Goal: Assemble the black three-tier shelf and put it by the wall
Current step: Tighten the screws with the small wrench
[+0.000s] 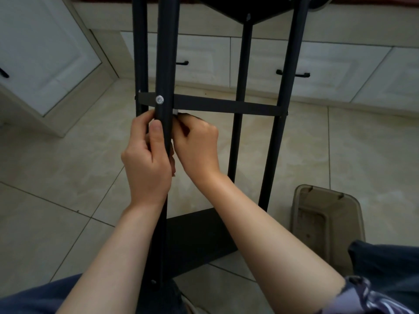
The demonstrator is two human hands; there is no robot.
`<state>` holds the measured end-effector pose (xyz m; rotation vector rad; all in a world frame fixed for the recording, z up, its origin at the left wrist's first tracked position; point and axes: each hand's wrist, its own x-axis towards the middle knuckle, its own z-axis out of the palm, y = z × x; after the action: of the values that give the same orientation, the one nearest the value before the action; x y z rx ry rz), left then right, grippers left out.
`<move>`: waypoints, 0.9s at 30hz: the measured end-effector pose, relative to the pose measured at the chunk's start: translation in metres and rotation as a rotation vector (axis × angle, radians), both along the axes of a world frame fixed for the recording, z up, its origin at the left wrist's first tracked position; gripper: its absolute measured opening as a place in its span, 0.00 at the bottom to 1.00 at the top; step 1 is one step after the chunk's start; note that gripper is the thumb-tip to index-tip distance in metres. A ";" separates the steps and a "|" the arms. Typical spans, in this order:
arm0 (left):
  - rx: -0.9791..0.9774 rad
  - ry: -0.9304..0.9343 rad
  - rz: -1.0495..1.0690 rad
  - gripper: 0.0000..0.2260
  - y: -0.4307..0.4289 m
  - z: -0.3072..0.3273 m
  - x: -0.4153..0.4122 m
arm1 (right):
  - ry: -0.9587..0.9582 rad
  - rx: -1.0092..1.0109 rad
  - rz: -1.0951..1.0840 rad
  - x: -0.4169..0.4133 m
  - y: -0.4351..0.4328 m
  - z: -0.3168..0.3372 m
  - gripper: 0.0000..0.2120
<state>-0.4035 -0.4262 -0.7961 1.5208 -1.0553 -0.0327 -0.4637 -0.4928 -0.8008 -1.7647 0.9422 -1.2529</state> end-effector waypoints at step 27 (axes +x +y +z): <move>0.023 -0.002 0.024 0.16 0.002 0.002 0.000 | 0.082 0.123 0.139 -0.023 -0.004 0.024 0.15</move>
<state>-0.4031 -0.4241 -0.7937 1.5541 -1.0411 -0.0261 -0.4872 -0.4971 -0.7767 -1.7636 0.9061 -1.0206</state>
